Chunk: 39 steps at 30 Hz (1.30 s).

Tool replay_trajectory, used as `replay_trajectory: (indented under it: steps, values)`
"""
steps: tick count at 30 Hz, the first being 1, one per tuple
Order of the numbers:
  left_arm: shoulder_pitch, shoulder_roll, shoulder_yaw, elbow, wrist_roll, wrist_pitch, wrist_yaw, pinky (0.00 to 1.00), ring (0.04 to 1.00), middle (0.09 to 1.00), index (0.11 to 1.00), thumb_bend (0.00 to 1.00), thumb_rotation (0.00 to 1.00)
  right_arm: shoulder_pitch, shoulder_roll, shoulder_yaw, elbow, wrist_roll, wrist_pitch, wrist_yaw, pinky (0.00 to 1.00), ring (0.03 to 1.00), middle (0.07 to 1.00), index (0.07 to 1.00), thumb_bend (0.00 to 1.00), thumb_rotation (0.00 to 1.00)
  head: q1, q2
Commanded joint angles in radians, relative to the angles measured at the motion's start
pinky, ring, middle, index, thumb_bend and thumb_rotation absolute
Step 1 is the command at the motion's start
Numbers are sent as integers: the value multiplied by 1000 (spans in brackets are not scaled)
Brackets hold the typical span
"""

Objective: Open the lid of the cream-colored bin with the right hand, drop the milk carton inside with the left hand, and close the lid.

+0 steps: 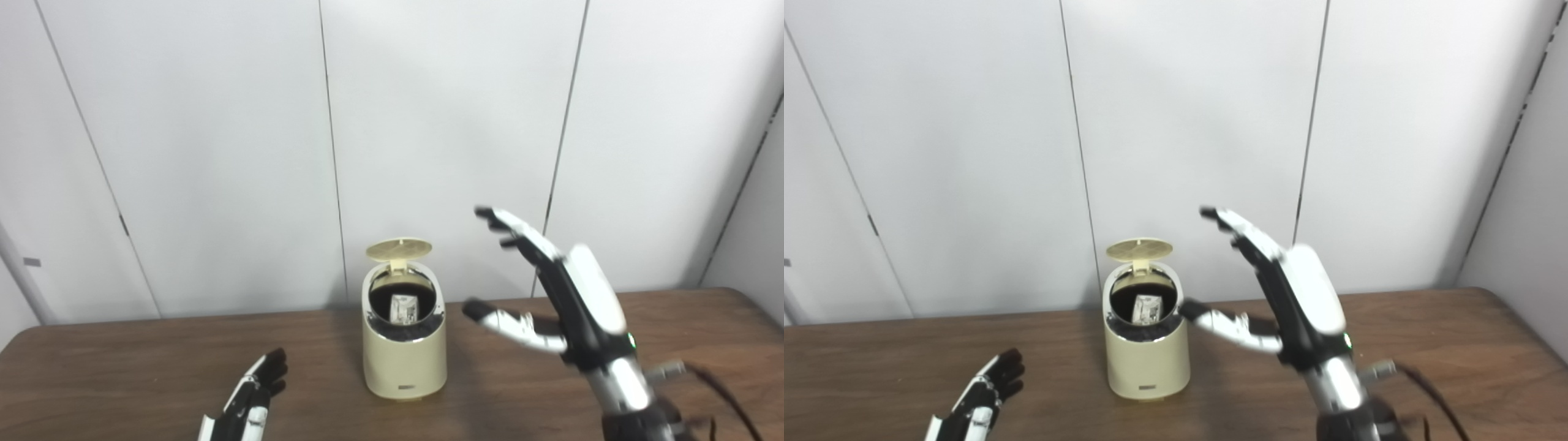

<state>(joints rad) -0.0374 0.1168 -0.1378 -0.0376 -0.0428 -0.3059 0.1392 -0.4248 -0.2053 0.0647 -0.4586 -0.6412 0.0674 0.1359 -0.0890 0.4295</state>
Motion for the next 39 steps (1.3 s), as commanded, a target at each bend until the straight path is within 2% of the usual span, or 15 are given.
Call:
replay_trajectory:
  steps: [1, 6, 10, 15, 21, 27, 31, 35, 39]
  values:
    - [-46, -16, 12, -26, 35, -64, -18, 791, 833, 850, 851, 336, 891, -81, -16, 9, -40, -30, 38, 46, 783, 894, 919, 913, 569, 791, 1, 10]
    - [-54, -45, 41, -53, 89, -48, -28, 793, 831, 846, 849, 357, 890, -179, -39, 32, 4, -84, 77, 113, 838, 917, 934, 928, 586, 806, 15, 22]
    - [-57, -70, 57, -58, 108, -44, -34, 803, 828, 841, 841, 366, 869, -233, -46, 62, 61, -118, 86, 136, 821, 916, 925, 912, 615, 790, 39, 15]
    - [-59, -110, 79, -52, 143, -64, -14, 779, 828, 852, 840, 386, 837, -272, -48, 92, 122, -153, 88, 150, 745, 899, 887, 869, 636, 759, 40, 21]
    - [-61, -135, 91, -56, 164, -61, -18, 780, 828, 848, 839, 412, 855, -326, -51, 143, 204, -179, 110, 217, 826, 943, 880, 872, 658, 793, 40, 27]
    - [-71, -143, 91, -45, 169, -69, -21, 777, 823, 841, 835, 410, 858, -348, -53, 184, 253, -197, 157, 286, 836, 981, 900, 872, 696, 825, 47, 22]
    - [-75, -139, 93, -30, 160, -89, -26, 787, 823, 836, 826, 400, 856, -346, -44, 206, 281, -213, 198, 317, 911, 986, 897, 871, 737, 840, 45, 18]
    - [-74, -138, 95, -20, 162, -101, -28, 779, 817, 825, 816, 389, 864, -346, -36, 223, 311, -224, 221, 325, 929, 980, 902, 870, 750, 844, 44, 18]
    - [-72, -138, 95, -16, 175, -109, -26, 783, 810, 816, 807, 381, 885, -344, -29, 232, 342, -229, 221, 302, 955, 963, 883, 853, 748, 848, 41, 20]
